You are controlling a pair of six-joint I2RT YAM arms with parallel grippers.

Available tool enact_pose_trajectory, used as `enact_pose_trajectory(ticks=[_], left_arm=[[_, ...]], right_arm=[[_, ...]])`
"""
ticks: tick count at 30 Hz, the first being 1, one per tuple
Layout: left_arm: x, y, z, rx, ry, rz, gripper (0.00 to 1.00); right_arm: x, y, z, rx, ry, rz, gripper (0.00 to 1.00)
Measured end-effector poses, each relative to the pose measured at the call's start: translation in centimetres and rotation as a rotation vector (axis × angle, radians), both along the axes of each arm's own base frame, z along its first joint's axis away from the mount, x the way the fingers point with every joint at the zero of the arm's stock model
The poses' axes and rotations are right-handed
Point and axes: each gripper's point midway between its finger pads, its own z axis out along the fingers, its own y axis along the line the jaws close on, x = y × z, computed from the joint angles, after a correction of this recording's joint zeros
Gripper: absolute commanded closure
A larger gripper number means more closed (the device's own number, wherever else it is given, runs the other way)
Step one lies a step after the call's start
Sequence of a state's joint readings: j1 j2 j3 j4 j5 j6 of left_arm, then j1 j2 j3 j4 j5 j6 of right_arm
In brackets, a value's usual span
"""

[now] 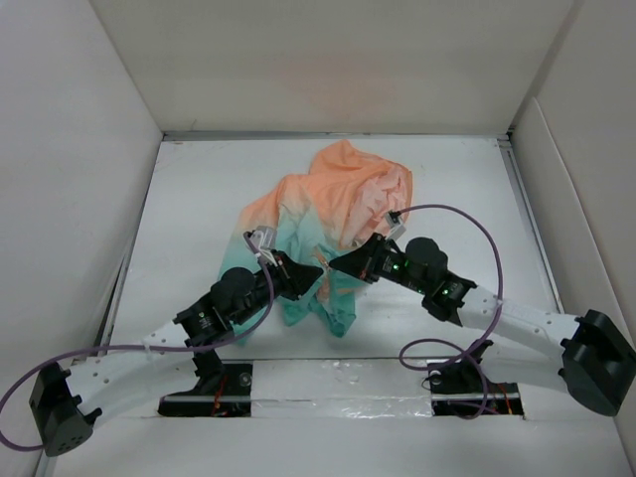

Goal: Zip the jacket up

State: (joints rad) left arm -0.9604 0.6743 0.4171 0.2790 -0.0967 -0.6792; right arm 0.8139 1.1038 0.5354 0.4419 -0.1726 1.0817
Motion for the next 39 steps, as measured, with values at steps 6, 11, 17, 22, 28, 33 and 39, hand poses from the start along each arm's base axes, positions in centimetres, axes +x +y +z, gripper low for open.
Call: enact_pose_trajectory(ticks=[6, 11, 17, 22, 28, 33, 39], left_arm=[[-0.3, -0.2, -0.4, 0.007, 0.011, -0.019, 1.00], [-1.3, -0.7, -0.6, 0.010, 0.022, -0.077, 1.00], [-1.9, -0.8, -1.2, 0.033, 0.042, -0.102, 1.00], [-2.0, -0.9, -1.2, 0.042, 0.049, -0.109, 1.00], [-2.0, -1.1, -0.8, 0.040, 0.045, -0.120, 1.00], [-2.3, -1.2, -0.8, 0.040, 0.047, -0.132, 1.00], [-2.8, -1.4, -1.0, 0.046, 0.057, -0.166, 1.00]], right_arm=[[-0.3, 0.0, -0.1, 0.012, 0.010, 0.003, 0.77], [-1.0, -0.7, 1.2, 0.035, -0.011, 0.011, 0.48], [-3.4, -2.1, 3.2, 0.048, -0.041, 0.058, 0.31], [-5.5, -2.5, 1.0, -0.040, 0.004, 0.149, 0.30], [-8.0, -4.4, -3.7, -0.221, 0.109, 0.213, 0.45], [-9.2, -6.0, -3.3, -0.282, 0.060, 0.236, 0.82], [-8.5, -6.2, 2.1, -0.319, -0.154, 0.229, 0.99]])
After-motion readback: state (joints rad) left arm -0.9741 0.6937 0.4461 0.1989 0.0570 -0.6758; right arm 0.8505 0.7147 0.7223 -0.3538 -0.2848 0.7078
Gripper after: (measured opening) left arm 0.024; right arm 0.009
